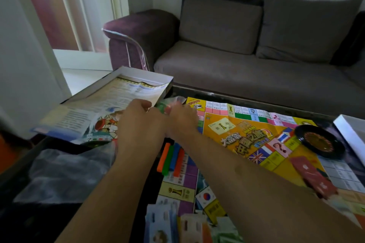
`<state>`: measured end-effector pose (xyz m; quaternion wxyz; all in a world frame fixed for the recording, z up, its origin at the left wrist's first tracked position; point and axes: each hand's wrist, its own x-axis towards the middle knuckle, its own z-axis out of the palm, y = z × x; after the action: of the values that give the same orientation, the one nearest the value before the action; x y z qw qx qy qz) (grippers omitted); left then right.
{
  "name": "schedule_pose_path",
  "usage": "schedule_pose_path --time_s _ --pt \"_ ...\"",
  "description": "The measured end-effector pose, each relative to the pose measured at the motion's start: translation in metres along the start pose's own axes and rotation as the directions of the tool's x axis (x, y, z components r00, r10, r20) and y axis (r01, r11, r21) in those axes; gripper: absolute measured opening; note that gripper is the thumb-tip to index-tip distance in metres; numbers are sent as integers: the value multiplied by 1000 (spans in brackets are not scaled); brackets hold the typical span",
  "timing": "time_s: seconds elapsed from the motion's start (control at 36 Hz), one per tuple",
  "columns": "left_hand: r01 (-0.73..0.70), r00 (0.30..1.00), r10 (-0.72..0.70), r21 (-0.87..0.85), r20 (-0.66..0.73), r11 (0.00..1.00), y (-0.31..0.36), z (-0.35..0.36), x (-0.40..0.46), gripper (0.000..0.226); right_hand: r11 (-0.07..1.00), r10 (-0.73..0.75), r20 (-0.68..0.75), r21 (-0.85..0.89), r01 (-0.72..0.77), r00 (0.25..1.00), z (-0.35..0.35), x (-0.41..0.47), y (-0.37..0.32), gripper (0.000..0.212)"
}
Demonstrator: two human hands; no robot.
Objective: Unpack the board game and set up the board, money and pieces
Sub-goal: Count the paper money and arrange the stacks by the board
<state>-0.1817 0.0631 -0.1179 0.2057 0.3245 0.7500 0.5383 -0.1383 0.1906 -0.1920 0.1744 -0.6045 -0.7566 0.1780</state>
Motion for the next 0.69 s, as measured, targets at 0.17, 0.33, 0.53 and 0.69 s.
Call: schedule_pose_path --time_s 0.17,0.33,0.53,0.69 --pt "31 1000 -31 -25 0 999 1 -4 0 30 956 47 106 284 -76 993 1 -5 7 68" --pt "39 999 -38 -17 37 999 4 -4 -4 24 920 -52 157 391 -14 986 -19 -4 22 26" --pt "31 998 -32 10 63 999 7 -1 -9 23 893 -412 233 -92 441 881 -16 -13 32 68" --pt "-20 990 16 29 140 999 13 10 -19 23 841 -425 371 -176 512 826 -40 -17 37 60"
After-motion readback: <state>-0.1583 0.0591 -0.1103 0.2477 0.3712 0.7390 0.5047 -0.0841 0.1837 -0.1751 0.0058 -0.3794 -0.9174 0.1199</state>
